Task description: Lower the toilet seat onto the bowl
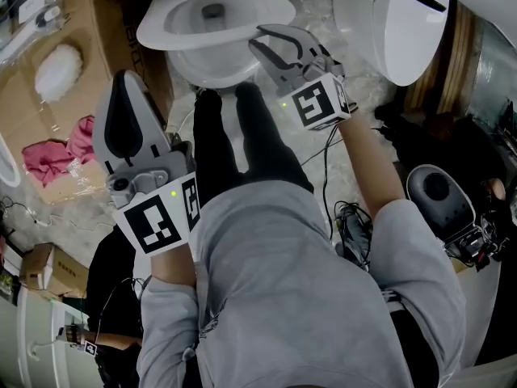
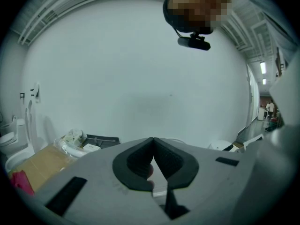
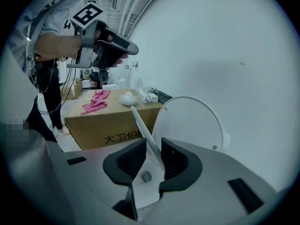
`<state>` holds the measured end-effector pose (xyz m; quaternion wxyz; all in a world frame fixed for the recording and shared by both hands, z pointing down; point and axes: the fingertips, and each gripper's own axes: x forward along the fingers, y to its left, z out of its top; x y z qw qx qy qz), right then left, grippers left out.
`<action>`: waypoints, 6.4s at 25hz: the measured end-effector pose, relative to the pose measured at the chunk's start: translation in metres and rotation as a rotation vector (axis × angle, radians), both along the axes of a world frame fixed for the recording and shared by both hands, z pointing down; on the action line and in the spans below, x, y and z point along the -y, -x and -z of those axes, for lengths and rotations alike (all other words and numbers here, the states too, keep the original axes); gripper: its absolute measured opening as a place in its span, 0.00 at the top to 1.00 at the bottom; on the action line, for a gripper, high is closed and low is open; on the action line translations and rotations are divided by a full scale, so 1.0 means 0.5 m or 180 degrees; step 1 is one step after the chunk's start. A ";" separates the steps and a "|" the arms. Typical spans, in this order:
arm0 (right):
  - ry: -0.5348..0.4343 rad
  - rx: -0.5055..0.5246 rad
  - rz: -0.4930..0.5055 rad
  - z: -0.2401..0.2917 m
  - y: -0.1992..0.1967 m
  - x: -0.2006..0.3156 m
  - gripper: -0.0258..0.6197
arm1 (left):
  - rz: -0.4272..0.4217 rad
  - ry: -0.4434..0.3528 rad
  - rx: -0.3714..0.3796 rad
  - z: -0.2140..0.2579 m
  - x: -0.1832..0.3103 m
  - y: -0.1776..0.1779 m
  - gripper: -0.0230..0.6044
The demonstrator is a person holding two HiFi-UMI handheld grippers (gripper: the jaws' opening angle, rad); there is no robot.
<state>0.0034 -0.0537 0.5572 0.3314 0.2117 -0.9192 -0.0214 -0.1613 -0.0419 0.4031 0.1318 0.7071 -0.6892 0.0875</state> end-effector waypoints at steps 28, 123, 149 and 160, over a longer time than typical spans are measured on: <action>0.0170 -0.0247 0.0440 -0.108 -0.031 -0.178 0.82 | -0.0041 0.0144 0.0018 -0.068 -0.008 -0.016 0.96; 0.0388 0.0082 -0.0038 0.006 -0.022 -0.187 0.96 | -0.0178 0.0025 0.0120 0.042 0.022 -0.053 0.96; -0.0289 0.0748 -0.0320 0.343 0.003 -0.060 0.96 | -0.0312 -0.0291 0.0203 0.223 0.031 -0.080 0.96; -0.0617 0.1055 -0.0484 0.478 -0.008 -0.027 0.96 | -0.0297 -0.0421 0.0283 0.281 0.018 -0.076 0.96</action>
